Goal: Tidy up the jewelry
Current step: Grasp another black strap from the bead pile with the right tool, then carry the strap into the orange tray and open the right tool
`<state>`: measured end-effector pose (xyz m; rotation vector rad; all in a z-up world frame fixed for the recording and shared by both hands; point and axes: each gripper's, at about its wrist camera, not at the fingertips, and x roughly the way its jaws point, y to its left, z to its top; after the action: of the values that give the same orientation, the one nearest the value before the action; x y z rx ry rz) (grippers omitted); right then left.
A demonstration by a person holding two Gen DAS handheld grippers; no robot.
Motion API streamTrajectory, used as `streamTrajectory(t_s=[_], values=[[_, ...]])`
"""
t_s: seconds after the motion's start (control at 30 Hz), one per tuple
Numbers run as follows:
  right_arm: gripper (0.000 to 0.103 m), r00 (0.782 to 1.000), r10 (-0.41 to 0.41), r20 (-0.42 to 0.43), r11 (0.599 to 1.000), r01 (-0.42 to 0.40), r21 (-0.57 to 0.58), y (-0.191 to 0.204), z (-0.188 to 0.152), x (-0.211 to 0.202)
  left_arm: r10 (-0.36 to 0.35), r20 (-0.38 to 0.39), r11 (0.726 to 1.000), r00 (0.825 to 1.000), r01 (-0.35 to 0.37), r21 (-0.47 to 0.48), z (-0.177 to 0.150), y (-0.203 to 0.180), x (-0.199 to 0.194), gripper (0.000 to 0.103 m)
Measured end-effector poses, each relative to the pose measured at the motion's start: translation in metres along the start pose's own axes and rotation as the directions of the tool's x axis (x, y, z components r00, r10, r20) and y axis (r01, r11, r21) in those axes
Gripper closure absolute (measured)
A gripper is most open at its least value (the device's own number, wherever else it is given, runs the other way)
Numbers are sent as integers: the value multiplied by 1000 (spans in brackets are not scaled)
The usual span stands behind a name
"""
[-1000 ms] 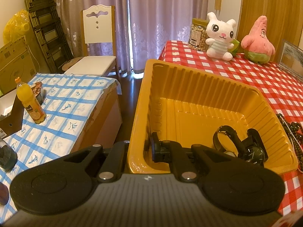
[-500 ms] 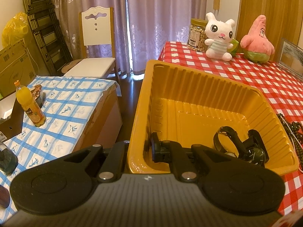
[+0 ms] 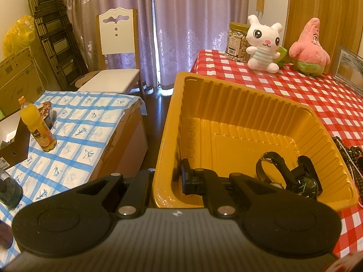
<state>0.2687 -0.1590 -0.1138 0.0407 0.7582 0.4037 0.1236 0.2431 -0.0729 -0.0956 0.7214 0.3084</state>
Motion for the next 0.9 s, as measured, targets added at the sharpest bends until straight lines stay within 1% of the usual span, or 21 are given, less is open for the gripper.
streamTrajectory(t_s=[0.07, 0.1, 0.13, 0.33, 0.53, 0.9], values=[[90, 1000, 9, -1, 1000, -9, -5, 2, -1, 0, 0, 1, 1000, 1000, 0, 1, 0, 0, 0, 95], [96, 1000, 8, 4, 1000, -8, -9, 3, -1, -1, 0, 0, 1000, 1000, 0, 0, 0, 1, 0, 95], [99, 1000, 7, 9, 1000, -7, -7, 3, -2, -3, 0, 0, 1000, 1000, 0, 0, 0, 0, 0, 95], [99, 1000, -1, 30, 999, -1, 39, -1, -6, -16, -2, 0, 1000, 1000, 2, 0, 0, 0, 0, 95], [99, 996, 4, 85, 995, -12, 101, -7, -2, -44, -2, -1, 1000, 1000, 2, 0, -1, 2, -1, 95], [99, 982, 2, 188, 991, -27, 130, 0, 17, -91, -11, -2, 1000, 1000, 11, 2, -2, 4, -3, 95]])
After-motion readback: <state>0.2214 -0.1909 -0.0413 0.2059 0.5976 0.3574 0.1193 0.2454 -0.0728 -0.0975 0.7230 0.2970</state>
